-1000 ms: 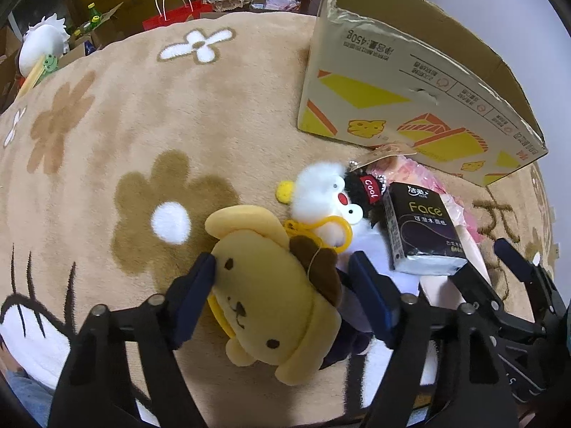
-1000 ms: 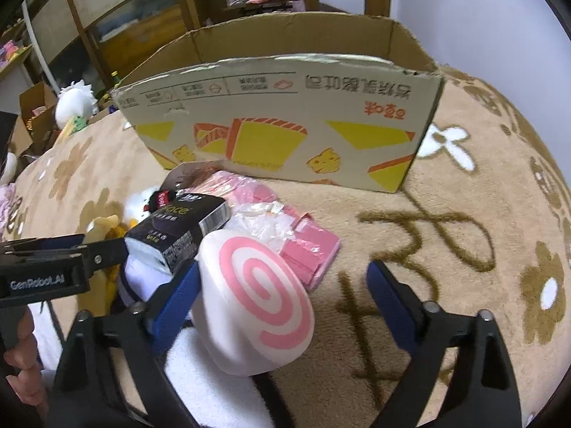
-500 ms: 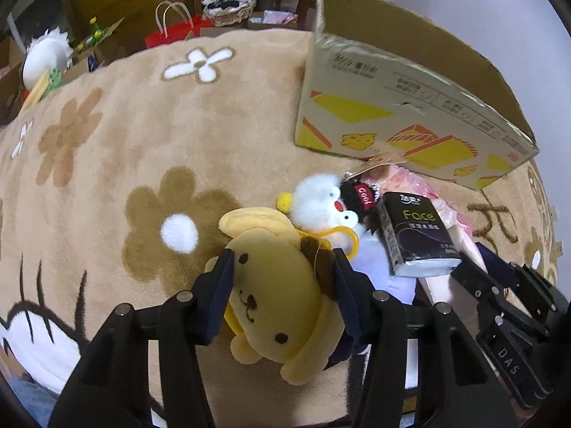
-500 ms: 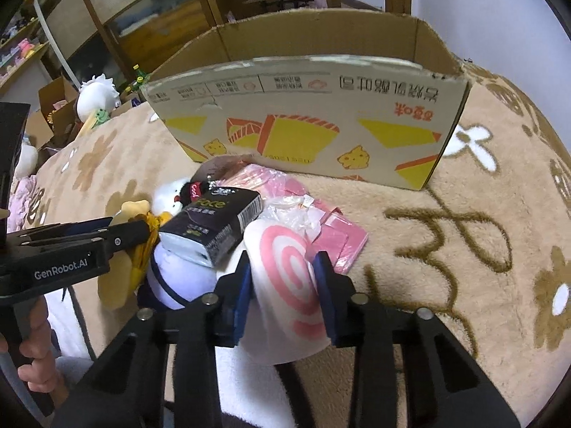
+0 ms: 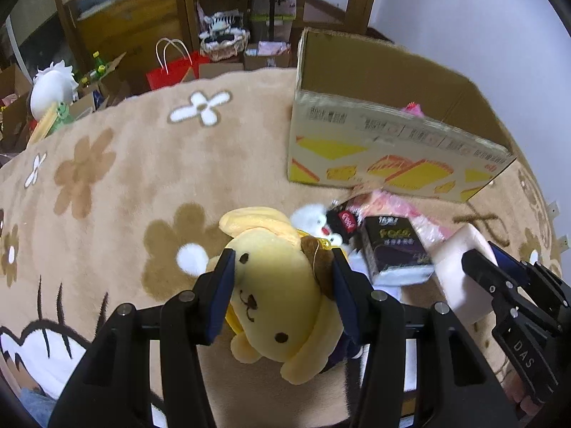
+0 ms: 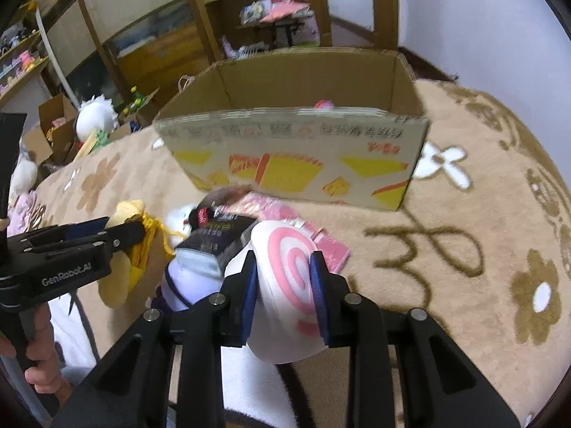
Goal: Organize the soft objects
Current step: 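Lift the swirl cushion with the right tool while the left tool lifts the yellow dog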
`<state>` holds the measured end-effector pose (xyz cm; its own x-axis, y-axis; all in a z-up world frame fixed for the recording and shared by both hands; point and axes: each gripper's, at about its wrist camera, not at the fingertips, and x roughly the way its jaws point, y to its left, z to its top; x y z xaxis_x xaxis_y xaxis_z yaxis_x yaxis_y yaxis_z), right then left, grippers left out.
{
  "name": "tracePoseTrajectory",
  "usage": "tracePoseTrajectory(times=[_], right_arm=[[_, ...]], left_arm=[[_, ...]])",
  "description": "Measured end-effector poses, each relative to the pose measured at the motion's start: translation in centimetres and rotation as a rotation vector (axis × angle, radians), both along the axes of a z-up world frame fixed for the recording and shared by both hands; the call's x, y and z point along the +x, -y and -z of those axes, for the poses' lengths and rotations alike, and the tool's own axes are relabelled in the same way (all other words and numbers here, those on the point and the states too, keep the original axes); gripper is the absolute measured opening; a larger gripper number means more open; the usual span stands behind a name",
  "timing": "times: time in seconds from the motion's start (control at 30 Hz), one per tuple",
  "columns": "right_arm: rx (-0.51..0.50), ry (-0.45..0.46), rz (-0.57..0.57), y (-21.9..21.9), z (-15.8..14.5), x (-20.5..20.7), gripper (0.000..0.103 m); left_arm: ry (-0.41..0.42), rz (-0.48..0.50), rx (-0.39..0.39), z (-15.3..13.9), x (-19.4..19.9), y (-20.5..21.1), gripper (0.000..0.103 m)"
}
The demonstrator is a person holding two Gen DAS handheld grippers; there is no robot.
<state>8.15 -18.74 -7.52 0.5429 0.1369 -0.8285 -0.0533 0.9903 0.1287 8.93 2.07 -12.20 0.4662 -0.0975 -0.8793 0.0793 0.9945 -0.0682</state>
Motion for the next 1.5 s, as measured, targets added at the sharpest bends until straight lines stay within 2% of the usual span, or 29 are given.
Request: tracePoseTrajectory(times=[0.2,0.5,0.77,0.97,1.5], right_arm=[[0.015,0.107,0.062,1.1,-2.3,0.2,0.03],[0.004,0.269,0.095,1.0,-6.6,0.4,0.03],[-0.006,0.341,0.126,1.7,-8.3,0.8,0.03],[-0.005,0.357,0.155,2.7,-8.5,1.9,0.03],[-0.039,0.444,0.134,3.8,-9.7,5.6,0.03]], left_arm=[[0.111,0.008,0.037,-2.6,0.0,0.5,0.051],[0.316,0.028,0.004,-7.8,0.3,1.1,0.051],[0.442,0.054,0.005,-11.3,1.9,2.0,0.051],[0.543,0.089,0.014,-12.3,2.9,2.7,0.051],[0.523,0.117,-0.017,-11.8,6.6,4.7,0.052]])
